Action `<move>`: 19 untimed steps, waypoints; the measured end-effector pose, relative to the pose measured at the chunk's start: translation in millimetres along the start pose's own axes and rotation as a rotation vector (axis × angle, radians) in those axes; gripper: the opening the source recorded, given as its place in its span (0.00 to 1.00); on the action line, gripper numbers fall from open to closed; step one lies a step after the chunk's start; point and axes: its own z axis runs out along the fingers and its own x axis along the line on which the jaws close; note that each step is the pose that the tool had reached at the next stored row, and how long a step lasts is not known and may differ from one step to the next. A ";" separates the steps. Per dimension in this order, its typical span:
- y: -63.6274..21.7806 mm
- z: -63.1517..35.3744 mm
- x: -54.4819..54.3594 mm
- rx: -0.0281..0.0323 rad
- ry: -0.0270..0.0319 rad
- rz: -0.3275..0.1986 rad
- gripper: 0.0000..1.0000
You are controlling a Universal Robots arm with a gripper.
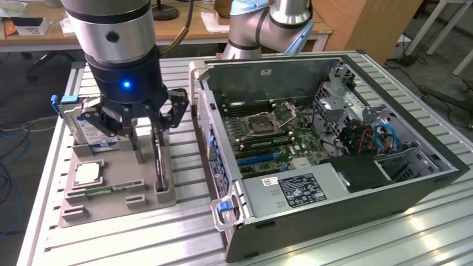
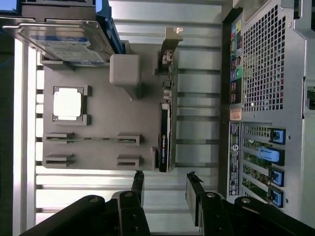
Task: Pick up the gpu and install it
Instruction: 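Pick up the gpu and move the gpu toward the slot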
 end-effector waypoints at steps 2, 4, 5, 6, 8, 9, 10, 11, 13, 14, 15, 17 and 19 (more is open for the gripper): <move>0.3 1.6 0.1 0.0000 -0.0001 0.000 0.47; 0.5 3.3 0.2 -0.0001 -0.0001 0.000 0.47; 0.6 4.2 0.1 -0.0002 -0.0002 0.000 0.47; 0.6 4.9 0.2 -0.0001 -0.0001 0.000 0.47; 1.0 6.3 0.1 0.0000 0.0000 0.000 0.47; 1.4 7.0 0.2 -0.0002 -0.0001 0.000 0.47; 1.6 7.7 0.2 -0.0003 -0.0003 0.000 0.47; 1.8 8.3 0.1 -0.0003 -0.0002 0.000 0.47; 2.2 9.4 0.0 -0.0001 0.0000 -0.001 0.47; 2.5 9.8 -0.1 -0.0001 0.0000 -0.001 0.47; 2.7 10.4 -0.4 -0.0001 0.0001 -0.001 0.47; 3.2 11.6 -0.9 -0.0001 0.0001 -0.002 0.47; 3.5 12.9 -1.1 -0.0002 0.0000 -0.003 0.47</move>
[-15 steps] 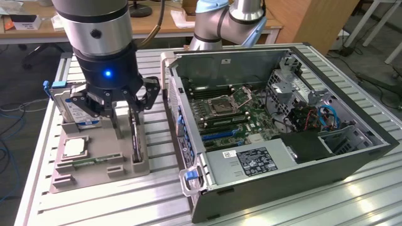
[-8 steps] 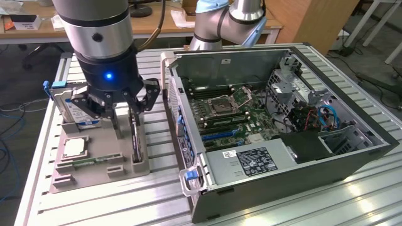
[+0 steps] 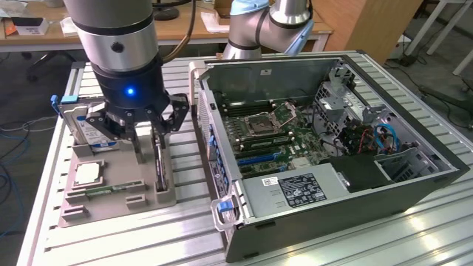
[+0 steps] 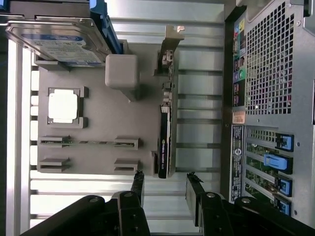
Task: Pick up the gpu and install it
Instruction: 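Pick up the gpu and move the gpu toward the slot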
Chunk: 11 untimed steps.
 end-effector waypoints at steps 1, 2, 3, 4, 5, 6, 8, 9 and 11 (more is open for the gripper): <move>0.1 0.6 0.0 0.0000 0.0001 0.000 0.47; 0.2 1.2 0.0 -0.0002 0.0001 -0.001 0.47; 0.3 1.8 0.0 -0.0004 0.0001 -0.001 0.47; 0.4 2.4 0.1 -0.0007 0.0001 -0.001 0.47; 0.5 3.1 0.1 -0.0009 0.0001 -0.001 0.47; 0.7 3.8 0.1 -0.0010 0.0001 -0.002 0.47; 1.4 5.4 0.2 -0.0010 0.0002 -0.002 0.47; 1.9 6.1 0.2 -0.0012 0.0001 -0.003 0.47; 2.7 7.4 0.2 -0.0013 0.0002 -0.004 0.47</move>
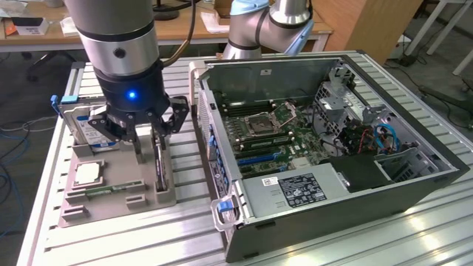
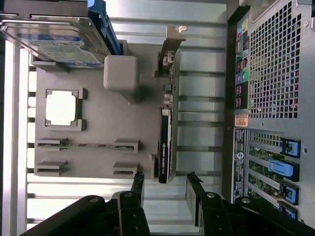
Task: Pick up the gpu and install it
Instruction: 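Pick up the gpu and move the gpu toward the slot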
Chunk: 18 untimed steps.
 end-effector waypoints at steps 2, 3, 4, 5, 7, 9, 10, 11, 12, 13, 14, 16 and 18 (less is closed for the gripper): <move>1.2 1.4 0.0 0.0000 0.0002 -0.001 0.47; 2.7 2.6 0.0 0.0000 0.0002 -0.002 0.47; 4.7 3.7 0.0 0.0000 0.0003 -0.003 0.47; 11.4 8.5 0.1 0.0000 0.0003 -0.005 0.47; 14.4 11.7 0.1 -0.0001 0.0003 -0.007 0.47; 15.5 13.8 0.2 -0.0002 0.0003 -0.007 0.47; 15.8 14.7 0.1 -0.0001 0.0005 -0.007 0.47; 16.0 15.7 0.1 -0.0001 0.0005 -0.007 0.47; 16.2 16.6 0.2 0.0000 0.0006 -0.007 0.47; 16.3 17.6 0.2 0.0000 0.0005 -0.007 0.47; 16.4 18.8 0.3 -0.0001 0.0004 -0.008 0.47; 16.6 20.7 0.3 -0.0001 0.0005 -0.008 0.47; 16.6 22.6 0.3 0.0000 0.0006 -0.008 0.47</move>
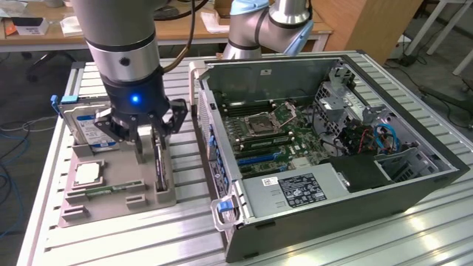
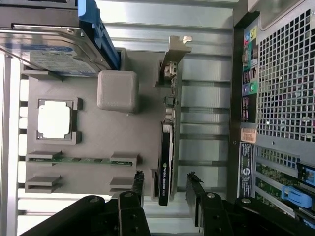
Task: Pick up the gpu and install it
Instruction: 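Pick up the gpu and move the gpu toward the slot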
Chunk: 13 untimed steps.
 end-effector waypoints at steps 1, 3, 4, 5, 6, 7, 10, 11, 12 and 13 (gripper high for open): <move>0.1 1.0 0.0 -0.0001 -0.0001 0.000 0.47; 0.1 3.2 0.1 -0.0001 -0.0001 0.000 0.47; 0.1 4.3 0.1 0.0000 -0.0001 0.000 0.47; 0.1 5.4 0.1 -0.0001 0.0000 0.000 0.47; 0.0 6.5 0.1 -0.0001 0.0000 0.000 0.47; 0.0 7.7 0.2 -0.0001 0.0000 0.000 0.47; -0.2 11.4 0.3 -0.0001 0.0000 0.000 0.47; -0.3 12.5 0.3 0.0000 0.0000 0.000 0.47; -0.4 15.2 0.3 -0.0001 -0.0001 0.000 0.47; -0.5 16.4 0.4 -0.0001 0.0000 0.000 0.47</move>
